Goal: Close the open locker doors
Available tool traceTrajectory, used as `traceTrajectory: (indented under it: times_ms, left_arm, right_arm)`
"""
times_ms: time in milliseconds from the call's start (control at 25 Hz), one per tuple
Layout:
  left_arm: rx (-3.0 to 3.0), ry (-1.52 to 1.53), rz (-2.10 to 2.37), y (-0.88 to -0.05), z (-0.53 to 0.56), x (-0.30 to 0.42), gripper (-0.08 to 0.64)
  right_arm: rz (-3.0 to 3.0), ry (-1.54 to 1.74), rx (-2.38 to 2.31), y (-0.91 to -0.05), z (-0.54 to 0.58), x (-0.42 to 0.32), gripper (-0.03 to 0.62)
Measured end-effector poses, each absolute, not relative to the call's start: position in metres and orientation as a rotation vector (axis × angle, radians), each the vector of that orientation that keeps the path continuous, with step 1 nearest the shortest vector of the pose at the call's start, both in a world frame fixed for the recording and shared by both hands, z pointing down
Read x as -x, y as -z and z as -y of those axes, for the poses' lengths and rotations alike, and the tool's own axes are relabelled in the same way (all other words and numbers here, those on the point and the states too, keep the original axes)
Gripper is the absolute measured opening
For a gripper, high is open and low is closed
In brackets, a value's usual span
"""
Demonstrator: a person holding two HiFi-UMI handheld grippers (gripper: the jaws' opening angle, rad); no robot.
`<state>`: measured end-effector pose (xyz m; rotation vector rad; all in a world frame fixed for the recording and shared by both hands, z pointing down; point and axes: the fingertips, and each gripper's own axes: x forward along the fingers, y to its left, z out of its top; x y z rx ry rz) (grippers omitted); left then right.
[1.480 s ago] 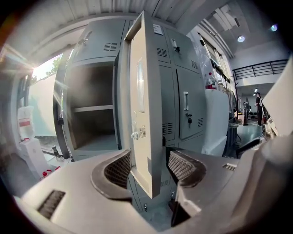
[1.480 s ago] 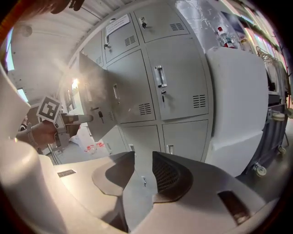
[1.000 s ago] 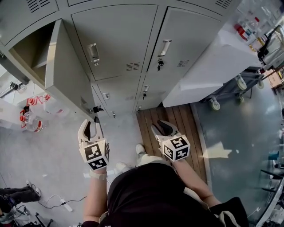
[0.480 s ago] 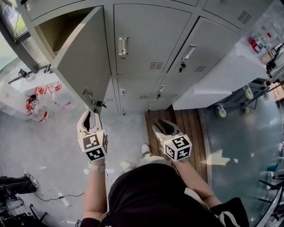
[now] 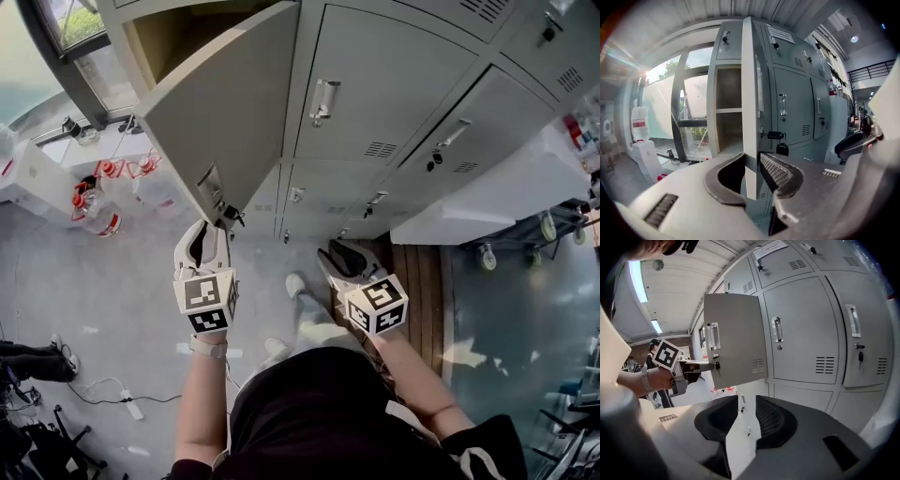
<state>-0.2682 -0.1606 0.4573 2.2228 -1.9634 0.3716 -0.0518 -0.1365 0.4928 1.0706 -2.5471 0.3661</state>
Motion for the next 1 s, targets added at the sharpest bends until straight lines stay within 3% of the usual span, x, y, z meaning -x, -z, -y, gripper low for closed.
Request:
traceTrajectory:
  times_ms: [320, 560, 1000]
  left_arm:
    - [-2.159, -0.321, 2.033, -0.460, 0.186, 0.313, 0.109]
    - [-2.016, -0.340, 2.093, -0.471, 0.210, 0.358, 0.074]
    - [-1.882, -0.392, 2.192, -0.471, 0.260, 0.389, 0.067]
  right_arm:
    - [2.632, -0.351, -0.883, -0.485, 0.205, 0.121, 0.141]
    - [2.668, -0.346, -0.749, -0.481, 0.246, 0.165, 0.138]
    - [2.706, -0.347, -0.625, -0.476, 0.285, 0.179, 0.138]
